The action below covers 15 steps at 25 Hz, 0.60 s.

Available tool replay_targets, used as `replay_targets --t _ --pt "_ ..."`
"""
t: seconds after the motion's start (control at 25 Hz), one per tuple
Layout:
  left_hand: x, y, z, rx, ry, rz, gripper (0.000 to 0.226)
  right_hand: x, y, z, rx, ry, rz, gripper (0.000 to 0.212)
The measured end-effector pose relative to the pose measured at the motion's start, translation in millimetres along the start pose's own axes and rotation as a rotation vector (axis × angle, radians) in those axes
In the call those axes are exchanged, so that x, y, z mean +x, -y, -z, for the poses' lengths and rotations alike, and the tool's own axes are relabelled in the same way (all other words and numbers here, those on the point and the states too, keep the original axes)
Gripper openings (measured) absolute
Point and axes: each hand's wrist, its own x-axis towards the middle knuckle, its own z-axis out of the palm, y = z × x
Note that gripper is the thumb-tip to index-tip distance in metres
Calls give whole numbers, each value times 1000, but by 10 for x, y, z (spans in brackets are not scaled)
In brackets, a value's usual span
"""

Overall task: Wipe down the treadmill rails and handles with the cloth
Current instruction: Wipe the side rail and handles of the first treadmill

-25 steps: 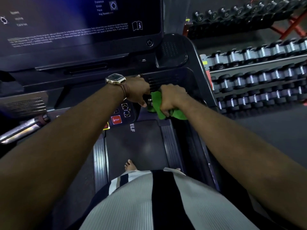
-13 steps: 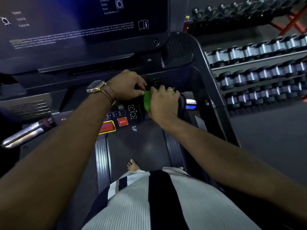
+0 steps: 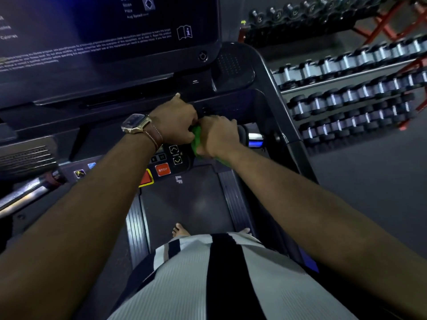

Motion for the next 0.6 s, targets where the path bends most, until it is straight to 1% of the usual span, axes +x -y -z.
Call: replay_targets --t 0.04,0.12,0.2,0.28,0.36,0.4,0.48,0.52,0.6 --pt "18 -47 26 -14 1 -8 20 -39 -28 -61 -46 -105 7 37" --pt "56 -106 20 -76 -2 -34 14 -198 -119 -264 -116 -226 112 50" --pt "53 -150 -42 -124 33 -40 19 -289 -363 -345 -98 -267 188 61" --pt "71 -305 -151 -158 27 -107 35 -342 -677 -347 -146 -265 138 68" --pt "130 -605 -267 -161 35 -187 56 -440 -990 -404 -193 -284 73 64" --pt "185 -784 -312 -129 31 -207 60 -509 -1106 -436 -192 -301 58 63" --pt "330 -1071 -359 -16 6 -195 54 -591 -1193 -480 -102 -326 9 67" --pt "387 -1146 -380 25 -7 -173 54 -630 -1142 -465 -50 -315 -51 71" --pt "399 -1196 -424 69 -20 -161 64 -721 -987 -398 59 -209 -172 71"
